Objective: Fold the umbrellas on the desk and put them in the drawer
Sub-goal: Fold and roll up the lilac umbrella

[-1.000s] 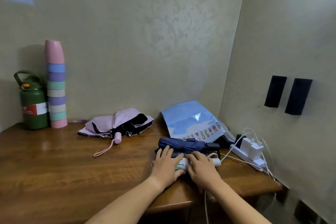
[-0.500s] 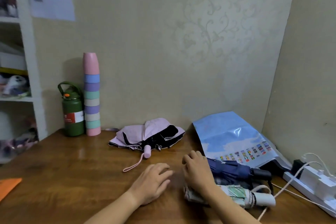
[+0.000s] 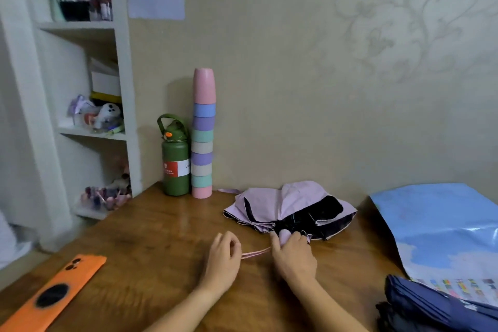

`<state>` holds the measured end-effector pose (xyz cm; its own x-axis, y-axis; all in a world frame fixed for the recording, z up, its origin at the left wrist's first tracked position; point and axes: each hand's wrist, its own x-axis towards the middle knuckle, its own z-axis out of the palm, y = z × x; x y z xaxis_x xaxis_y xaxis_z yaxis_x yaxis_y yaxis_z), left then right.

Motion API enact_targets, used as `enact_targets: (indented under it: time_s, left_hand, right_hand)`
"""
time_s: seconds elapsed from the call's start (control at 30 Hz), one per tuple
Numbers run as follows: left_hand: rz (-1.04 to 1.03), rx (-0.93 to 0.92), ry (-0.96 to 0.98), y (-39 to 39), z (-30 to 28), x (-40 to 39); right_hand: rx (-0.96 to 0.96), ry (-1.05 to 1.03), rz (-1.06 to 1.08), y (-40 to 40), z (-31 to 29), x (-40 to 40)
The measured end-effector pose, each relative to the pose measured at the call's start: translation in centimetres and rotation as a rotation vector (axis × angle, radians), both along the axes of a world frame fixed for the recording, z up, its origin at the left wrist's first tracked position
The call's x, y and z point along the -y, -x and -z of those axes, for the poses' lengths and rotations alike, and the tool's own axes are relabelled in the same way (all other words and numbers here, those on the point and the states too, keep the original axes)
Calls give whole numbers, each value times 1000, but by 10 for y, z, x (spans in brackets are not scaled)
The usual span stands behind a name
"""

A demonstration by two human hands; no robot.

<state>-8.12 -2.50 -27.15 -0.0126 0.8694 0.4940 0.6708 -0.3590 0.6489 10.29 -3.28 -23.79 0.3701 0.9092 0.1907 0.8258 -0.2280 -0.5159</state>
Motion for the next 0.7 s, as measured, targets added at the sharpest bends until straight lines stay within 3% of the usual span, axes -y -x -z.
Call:
enact_targets:
  time_s: [0.07,0.23,0.33,0.43,0.53,0.6,0.7]
  left_hand:
    - [-22,65,64,-1,0,0]
    - [-66,209,19,2,-4,10]
    - [-123,294,-96,7,-13,20]
    - [-117,260,-224,9,-21,28]
    - [-158,258,-216,16,-36,30]
    - [-189,318,-78,23,-50,30]
    - [-217,502,428,34,-71,38]
  right_hand:
    - [-93,36,40,0,1,-15]
    - [-100,71,-2,4,-3,-26]
    - [-63,91,-118,2,-4,-18]
    - [7,131,-298,-4,-4,-5]
    - [99,152,-507,-11,-9,11]
    - [156,182,-613,-15,-16,24]
    - [183,293,-705,-21,-29,39]
